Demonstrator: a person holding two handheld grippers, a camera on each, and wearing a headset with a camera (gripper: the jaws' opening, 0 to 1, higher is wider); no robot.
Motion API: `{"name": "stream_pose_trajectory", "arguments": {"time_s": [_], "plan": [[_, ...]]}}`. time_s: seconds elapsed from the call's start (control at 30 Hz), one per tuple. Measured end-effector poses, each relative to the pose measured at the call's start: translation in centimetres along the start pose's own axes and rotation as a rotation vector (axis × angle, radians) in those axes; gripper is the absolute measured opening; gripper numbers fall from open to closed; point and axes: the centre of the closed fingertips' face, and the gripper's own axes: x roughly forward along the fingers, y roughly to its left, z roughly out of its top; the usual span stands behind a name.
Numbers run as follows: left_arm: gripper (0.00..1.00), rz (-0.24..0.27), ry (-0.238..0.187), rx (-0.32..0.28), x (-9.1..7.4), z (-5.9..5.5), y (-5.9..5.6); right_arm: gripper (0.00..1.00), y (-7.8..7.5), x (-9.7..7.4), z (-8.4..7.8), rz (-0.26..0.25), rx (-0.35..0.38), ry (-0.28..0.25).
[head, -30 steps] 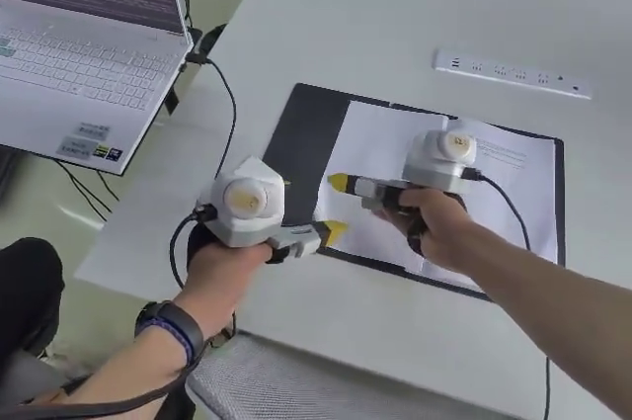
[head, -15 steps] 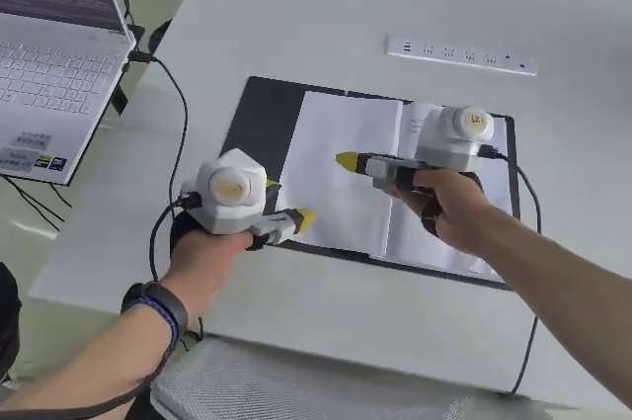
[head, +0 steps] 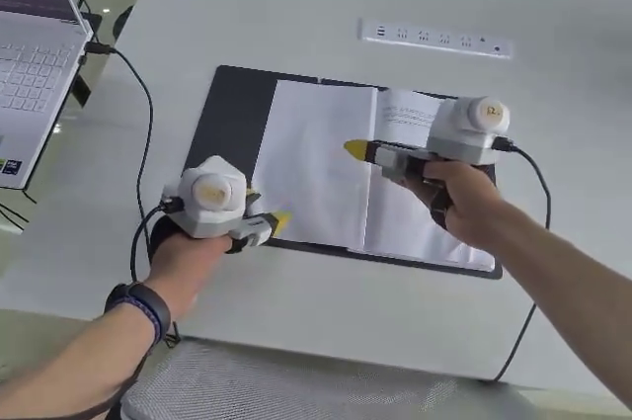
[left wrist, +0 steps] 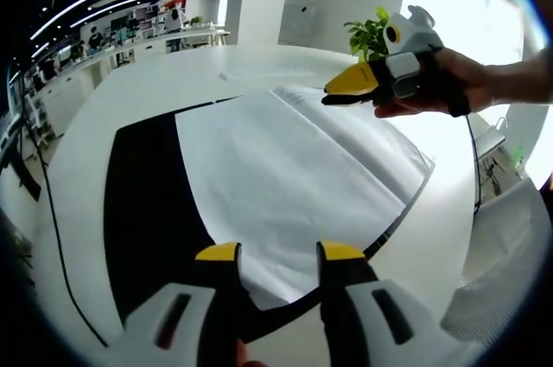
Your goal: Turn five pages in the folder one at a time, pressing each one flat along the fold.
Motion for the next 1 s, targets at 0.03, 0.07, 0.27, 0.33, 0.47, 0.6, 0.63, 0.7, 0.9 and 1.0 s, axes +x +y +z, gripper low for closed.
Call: {"name": "stream_pose_trajectory", "arguments": {"time_s": [0.03,0.07,0.27,0.33,0.47,0.6,0.63,0.7,0.9,1.0], "plan": [[0.33,0.004,0.000,-0.003,0.1,-0.3,0.1,0.23,0.0,0.0,0.0,0.001,-0.001,0.002],[0.33,0.010,0.006,-0.003,0.2,-0.5,0.2,0.22,-0.1,0.0,0.0,0.004,-0.005,0.003],[0.31,0.024,0.008,0.043,0.2,-0.8,0.4,0.21,-0.7,0.1,0.0,0.023,-0.030,0.028],[0.31,0.028,0.012,0.063,0.2,-0.9,0.4,0.21,-1.1,0.3,0.2,0.026,-0.035,0.031],[0.31,0.034,0.010,0.070,0.2,-0.9,0.4,0.19,-1.8,0.6,0.8,0.043,-0.033,0.027],[0.32,0.038,0.008,0.062,0.2,-0.8,0.3,0.16,-2.9,1.0,1.1,0.046,-0.035,0.031],[0.32,0.038,0.007,0.061,0.2,-0.9,0.3,0.15,-3.2,1.1,1.2,0.046,-0.031,0.034],[0.32,0.036,0.006,0.051,0.2,-0.8,0.3,0.12,-3.6,1.1,1.3,0.050,-0.018,0.032],[0.31,0.039,0.007,0.041,0.3,-0.8,0.4,0.10,-5.1,1.5,1.6,0.050,-0.003,0.024],[0.32,0.041,0.010,0.051,0.3,-0.9,0.4,0.09,-5.5,1.8,1.6,0.060,0.017,0.018]]}}
